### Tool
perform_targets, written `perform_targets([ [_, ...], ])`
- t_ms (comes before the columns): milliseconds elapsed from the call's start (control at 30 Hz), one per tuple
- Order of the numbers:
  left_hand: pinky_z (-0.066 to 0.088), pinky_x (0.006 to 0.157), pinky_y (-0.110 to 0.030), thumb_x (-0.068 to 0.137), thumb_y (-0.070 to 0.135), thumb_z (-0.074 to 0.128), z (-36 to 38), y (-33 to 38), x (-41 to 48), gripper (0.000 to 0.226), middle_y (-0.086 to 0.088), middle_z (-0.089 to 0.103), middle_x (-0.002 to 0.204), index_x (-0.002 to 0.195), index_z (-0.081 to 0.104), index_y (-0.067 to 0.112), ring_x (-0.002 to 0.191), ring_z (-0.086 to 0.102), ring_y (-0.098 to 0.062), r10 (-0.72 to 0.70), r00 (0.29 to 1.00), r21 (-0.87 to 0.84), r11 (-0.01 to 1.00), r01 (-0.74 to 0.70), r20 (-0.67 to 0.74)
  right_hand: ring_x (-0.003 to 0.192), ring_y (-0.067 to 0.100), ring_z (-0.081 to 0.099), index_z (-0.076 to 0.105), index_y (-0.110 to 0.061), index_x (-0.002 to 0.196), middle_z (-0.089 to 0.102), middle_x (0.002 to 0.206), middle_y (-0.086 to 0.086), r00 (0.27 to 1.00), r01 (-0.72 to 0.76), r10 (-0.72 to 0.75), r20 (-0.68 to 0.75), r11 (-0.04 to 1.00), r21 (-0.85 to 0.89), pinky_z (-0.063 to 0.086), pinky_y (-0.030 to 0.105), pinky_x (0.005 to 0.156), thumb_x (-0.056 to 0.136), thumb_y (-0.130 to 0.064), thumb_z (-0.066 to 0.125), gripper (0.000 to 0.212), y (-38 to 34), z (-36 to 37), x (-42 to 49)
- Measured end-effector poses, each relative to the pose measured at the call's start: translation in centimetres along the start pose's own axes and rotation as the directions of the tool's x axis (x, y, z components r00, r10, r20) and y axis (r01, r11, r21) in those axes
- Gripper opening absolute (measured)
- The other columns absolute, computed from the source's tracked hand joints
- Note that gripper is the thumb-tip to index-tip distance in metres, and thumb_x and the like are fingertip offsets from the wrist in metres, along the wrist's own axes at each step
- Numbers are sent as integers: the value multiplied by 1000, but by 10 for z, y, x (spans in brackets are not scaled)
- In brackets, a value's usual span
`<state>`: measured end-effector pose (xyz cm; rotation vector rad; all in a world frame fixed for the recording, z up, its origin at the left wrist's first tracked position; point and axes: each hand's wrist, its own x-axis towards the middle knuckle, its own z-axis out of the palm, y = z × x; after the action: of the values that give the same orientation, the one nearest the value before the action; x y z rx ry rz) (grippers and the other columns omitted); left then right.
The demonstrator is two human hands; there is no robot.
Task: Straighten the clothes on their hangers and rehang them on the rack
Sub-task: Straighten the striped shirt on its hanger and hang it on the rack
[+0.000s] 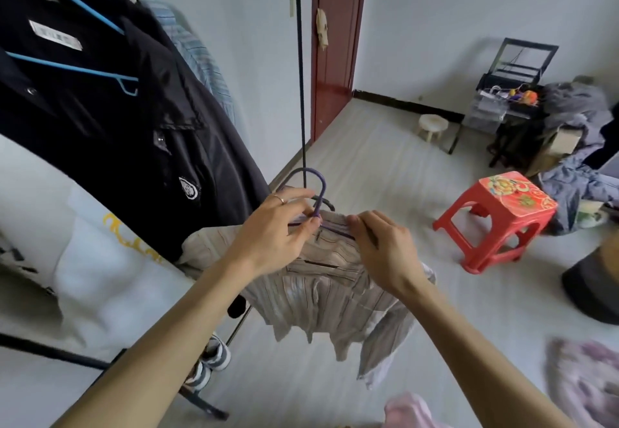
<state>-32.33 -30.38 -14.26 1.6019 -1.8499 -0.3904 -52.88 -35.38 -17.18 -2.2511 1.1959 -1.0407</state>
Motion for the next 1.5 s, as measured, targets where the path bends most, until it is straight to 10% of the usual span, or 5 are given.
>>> perform_targets([
  [467,50,84,-16,94,41,57,7,9,28,27,20,53,116,107,68,20,92,62,-1,-12,1000,-27,1000,12,-17,63,8,54,64,-19,82,60,69,-8,963,-95,114,243,991,-90,39,30,60,100,-45,42,38,43,-45,1],
  [700,49,78,-18,92,54,51,3,7,24,27,22,64,99,105,65,36,90,60,1,-70,996,-23,997,69,-53,74,17,58,60,-27,91,64,88,-11,991,-120,128,30,971,-207,48,35,61,99,-46,40,29,31,-39,5],
  [1133,52,78,-37,96,49,51,5,14,13,24,18,59,91,92,64,29,84,60,-4,-48,999,13,999,48,11,91,7,61,62,-34,115,64,105,-11,978,0,10,209,999,-45,50,25,78,96,-53,47,30,26,-43,8],
  [1300,50,78,-23,88,47,62,3,13,8,23,14,66,96,97,73,28,82,62,-5,-118,993,-93,989,117,3,66,11,54,66,-23,92,63,76,-5,958,-42,58,282,997,-62,44,29,63,97,-45,50,27,35,-42,0],
  [1500,47,78,-19,83,56,60,0,-3,1,27,18,63,99,93,69,33,87,62,2,-173,979,-60,982,180,103,81,5,60,70,-33,103,60,95,-15,968,-80,73,241,997,21,50,22,71,92,-51,55,26,37,-38,-4],
])
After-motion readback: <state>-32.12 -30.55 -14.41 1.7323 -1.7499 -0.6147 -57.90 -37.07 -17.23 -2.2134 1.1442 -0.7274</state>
